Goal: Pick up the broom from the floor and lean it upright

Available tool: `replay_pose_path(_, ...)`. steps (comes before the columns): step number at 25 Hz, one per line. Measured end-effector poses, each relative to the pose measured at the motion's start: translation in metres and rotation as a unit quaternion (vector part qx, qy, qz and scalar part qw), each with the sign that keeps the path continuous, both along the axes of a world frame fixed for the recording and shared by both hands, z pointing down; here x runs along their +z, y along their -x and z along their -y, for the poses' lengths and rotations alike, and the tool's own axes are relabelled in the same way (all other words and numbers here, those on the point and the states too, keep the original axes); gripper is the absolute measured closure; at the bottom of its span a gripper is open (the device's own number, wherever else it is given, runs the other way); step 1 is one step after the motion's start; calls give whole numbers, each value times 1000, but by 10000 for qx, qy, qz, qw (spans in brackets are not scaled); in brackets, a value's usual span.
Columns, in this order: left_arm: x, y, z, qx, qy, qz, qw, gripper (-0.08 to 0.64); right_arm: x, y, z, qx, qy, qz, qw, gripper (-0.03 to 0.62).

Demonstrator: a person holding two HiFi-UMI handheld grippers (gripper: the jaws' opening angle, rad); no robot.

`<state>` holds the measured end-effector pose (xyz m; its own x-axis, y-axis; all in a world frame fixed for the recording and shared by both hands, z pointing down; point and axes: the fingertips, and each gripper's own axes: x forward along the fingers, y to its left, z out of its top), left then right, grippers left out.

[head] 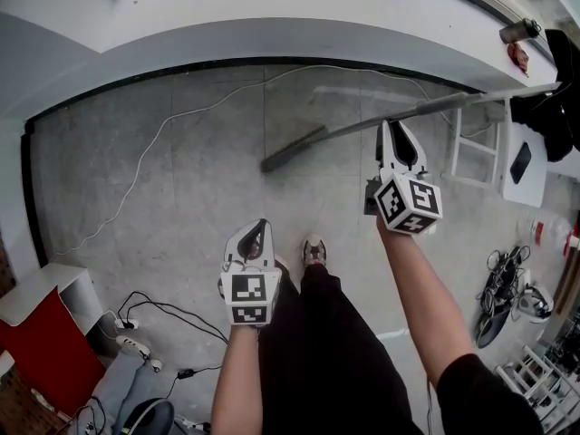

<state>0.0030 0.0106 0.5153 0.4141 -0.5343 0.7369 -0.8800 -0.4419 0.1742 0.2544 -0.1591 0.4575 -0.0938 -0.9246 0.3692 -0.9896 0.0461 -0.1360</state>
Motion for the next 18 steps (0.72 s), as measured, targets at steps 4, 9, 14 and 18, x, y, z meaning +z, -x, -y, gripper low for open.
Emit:
replay_pose_path(4,0,2,1,-49,-17,38,10000,554,0,-3,-1,-97,9,-35,9999,531)
replay_pose_path(9,-1,-7,0,13,-42,32,10000,554,0,-3,-3,-161,10,-29,9999,529)
replay_pose_path(14,1,-15,-3,91,-6,19,10000,554,4,-4,-3,-318,141,-233,9991,523)
replay_pose_path(18,0,-21,-2,129,-26,24,9999,554,7,-5,-6,-433,201,-325,9983,494)
